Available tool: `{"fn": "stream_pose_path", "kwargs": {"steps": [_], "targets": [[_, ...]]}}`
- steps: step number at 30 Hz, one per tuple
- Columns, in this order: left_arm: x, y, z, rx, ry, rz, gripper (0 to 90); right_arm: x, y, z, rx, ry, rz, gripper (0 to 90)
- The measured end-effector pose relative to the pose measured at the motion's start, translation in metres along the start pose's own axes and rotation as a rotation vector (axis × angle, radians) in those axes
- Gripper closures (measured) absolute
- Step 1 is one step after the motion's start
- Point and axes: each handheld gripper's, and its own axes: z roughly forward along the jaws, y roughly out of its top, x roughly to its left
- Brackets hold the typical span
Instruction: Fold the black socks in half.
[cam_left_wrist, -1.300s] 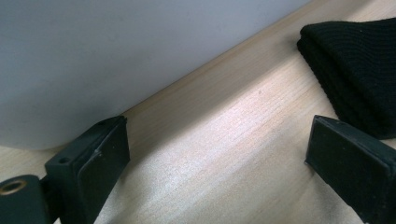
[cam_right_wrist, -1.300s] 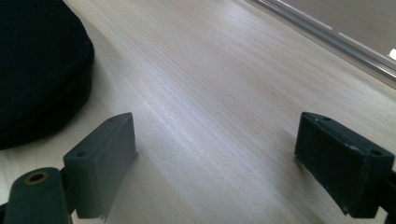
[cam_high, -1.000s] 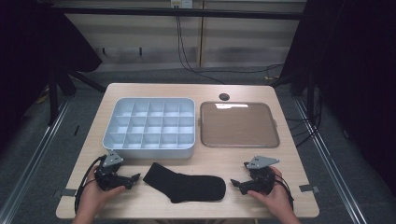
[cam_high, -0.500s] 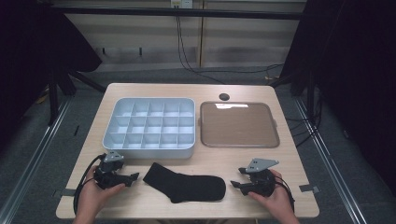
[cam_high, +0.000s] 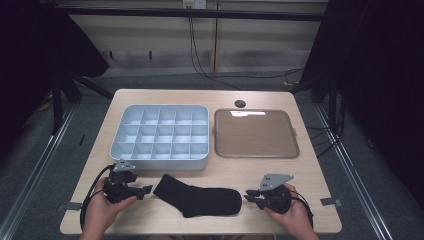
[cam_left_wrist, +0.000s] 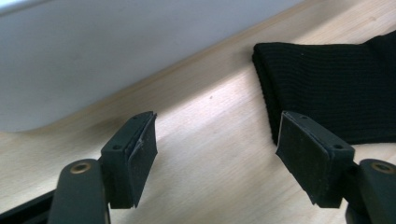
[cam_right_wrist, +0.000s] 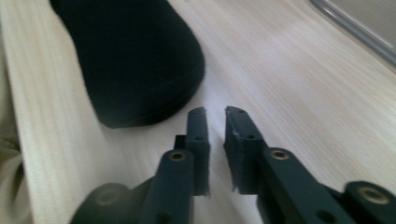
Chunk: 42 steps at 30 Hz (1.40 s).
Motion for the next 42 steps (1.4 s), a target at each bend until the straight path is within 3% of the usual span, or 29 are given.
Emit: {"fn": "stream_pose_path", "kwargs": {"steps": [3, 6, 16, 22, 31, 42], "targets": [[-0.002, 0.002, 0.0, 0.007, -0.021, -0.014, 28.4, 0.003, 0.002, 0.0, 0.007, 0.021, -0.013, 90.0], [-0.005, 0.003, 0.001, 0.007, -0.036, -0.03, 28.5, 0.004, 0.002, 0.0, 0.011, 0.043, -0.015, 90.0], [-0.014, 0.005, 0.005, 0.044, -0.057, -0.015, 34.2, 0.011, 0.005, 0.0, 0.005, 0.077, -0.045, 90.0], [-0.016, 0.011, 0.005, 0.008, -0.051, -0.037, 42.1, 0.014, 0.005, 0.001, 0.016, 0.084, -0.06, 90.0], [-0.02, 0.015, 0.015, 0.054, -0.055, -0.035, 51.7, 0.013, 0.003, 0.001, 0.028, 0.09, -0.061, 90.0], [-0.022, 0.015, 0.019, 0.079, -0.057, -0.069, 57.4, 0.018, 0.0, 0.004, 0.052, 0.123, -0.063, 90.0]]}}
